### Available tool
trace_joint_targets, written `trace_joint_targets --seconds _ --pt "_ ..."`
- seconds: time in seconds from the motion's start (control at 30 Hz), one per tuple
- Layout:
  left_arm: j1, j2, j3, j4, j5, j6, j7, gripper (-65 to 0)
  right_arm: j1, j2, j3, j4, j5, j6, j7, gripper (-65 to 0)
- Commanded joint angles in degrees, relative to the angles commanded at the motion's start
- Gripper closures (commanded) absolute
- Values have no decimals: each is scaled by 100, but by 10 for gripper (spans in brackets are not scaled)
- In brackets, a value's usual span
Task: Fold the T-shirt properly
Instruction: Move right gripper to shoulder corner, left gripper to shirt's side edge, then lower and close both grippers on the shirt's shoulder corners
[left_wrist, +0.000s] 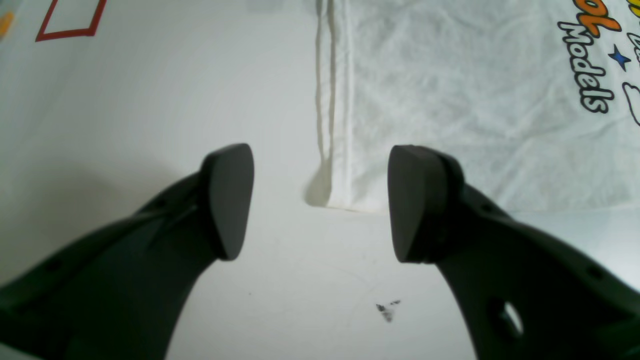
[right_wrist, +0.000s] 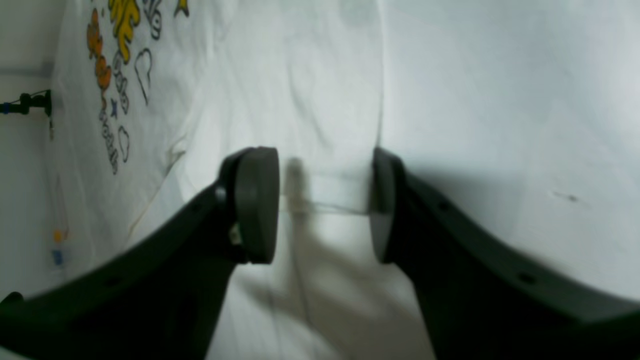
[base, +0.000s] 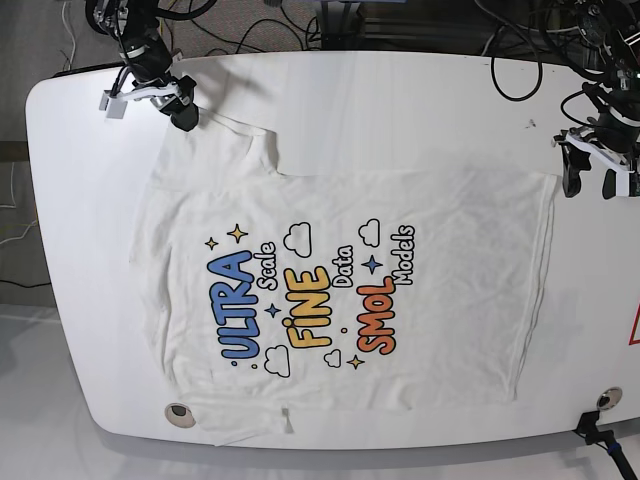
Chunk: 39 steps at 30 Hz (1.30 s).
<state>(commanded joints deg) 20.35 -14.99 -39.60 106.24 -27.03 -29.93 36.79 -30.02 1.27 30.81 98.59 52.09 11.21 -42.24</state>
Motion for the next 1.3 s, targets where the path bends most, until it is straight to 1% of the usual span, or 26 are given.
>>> trace_joint_targets --seconds 0.4,0.47,0.5,0.53,0.67,0.8,0.93,1.07,1.1,1.17,1.2,1.3 --pt "-18 0 9 0 0 0 0 -398 360 18 0 -9 -26 0 -62 -273" --pt "-18 0 9 0 0 0 0 -398 413 18 0 0 -26 0 -62 -259" --pt "-18 0 9 0 0 0 0 -398 448 18 0 0 -26 0 -62 -234" --pt "-18 0 9 0 0 0 0 -398 466 18 0 0 -26 0 -62 -195" --pt "-53 0 9 0 0 0 0 -397 475 18 0 0 -18 -9 -62 0" --pt "-88 0 9 -70 0 0 0 -397 475 18 0 0 -18 -35 -62 0" --pt "-193 0 18 -378 -9 0 9 -397 475 26 9 18 -18 -35 -62 0" --pt "-440 0 -18 -870 -18 -18 264 -400 457 26 9 26 -18 -35 -62 0" --pt "-457 0 -18 -932 -18 -70 264 -400 448 26 9 26 -26 -35 -62 0" --pt "-466 0 -9 -1055 -53 -290 264 -400 448 26 9 26 -26 -35 -62 0" --pt "-466 0 -9 -1160 -149 -343 264 -400 448 26 9 26 -26 -35 -62 0" --pt "-475 -26 9 -1670 -545 -334 264 -400 440 26 9 26 -26 -35 -62 0"
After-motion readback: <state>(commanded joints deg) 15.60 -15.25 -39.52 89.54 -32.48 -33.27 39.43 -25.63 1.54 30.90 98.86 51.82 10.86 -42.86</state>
